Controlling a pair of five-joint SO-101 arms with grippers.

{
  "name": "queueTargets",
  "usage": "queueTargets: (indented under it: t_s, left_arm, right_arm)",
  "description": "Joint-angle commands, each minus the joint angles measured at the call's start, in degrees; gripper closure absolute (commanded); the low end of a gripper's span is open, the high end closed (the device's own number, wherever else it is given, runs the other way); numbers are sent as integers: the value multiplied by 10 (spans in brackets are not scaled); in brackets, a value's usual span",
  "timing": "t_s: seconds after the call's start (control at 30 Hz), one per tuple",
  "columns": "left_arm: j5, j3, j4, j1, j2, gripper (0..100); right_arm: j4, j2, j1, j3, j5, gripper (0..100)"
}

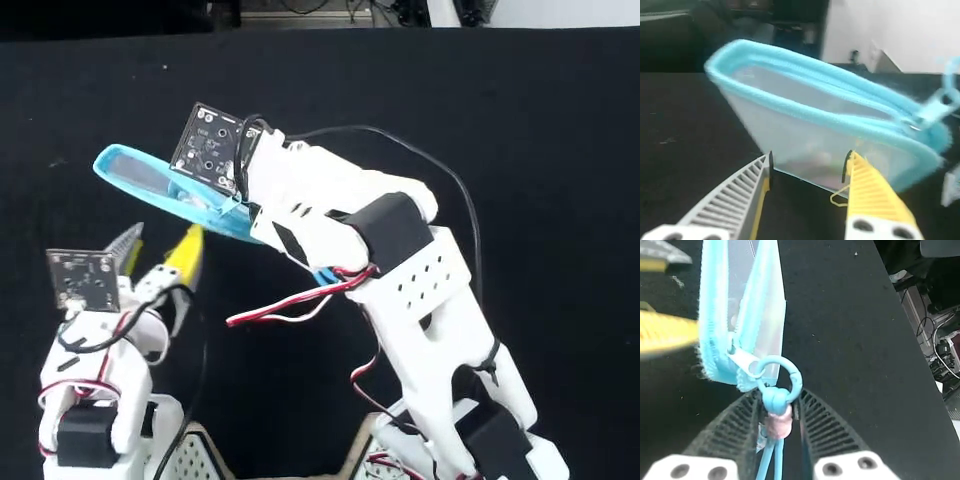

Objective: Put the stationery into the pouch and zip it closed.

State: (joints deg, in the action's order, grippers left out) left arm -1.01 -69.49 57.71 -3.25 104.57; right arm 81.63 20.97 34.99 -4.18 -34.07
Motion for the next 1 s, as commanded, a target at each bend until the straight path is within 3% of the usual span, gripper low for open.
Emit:
queueTargets:
  t_s: [0.0, 0.37, 0.57, 0.63, 0.97]
  left_arm:
    - [4, 32, -10, -19, 0, 755]
    - [2, 81, 69, 172, 0, 750]
    - [-3, 44, -25, 87, 0, 754]
    - [-33, 38, -44, 67, 0, 751]
    - [-57, 37, -47, 55, 0, 751]
  right_arm:
    - [-4, 11, -8, -29, -2, 988]
    - [-19, 9, -8, -29, -1, 988]
    - [-16, 10, -8, -29, -1, 988]
    - [-16, 9, -8, -29, -1, 988]
    - [-19, 9, -9, -29, -1, 988]
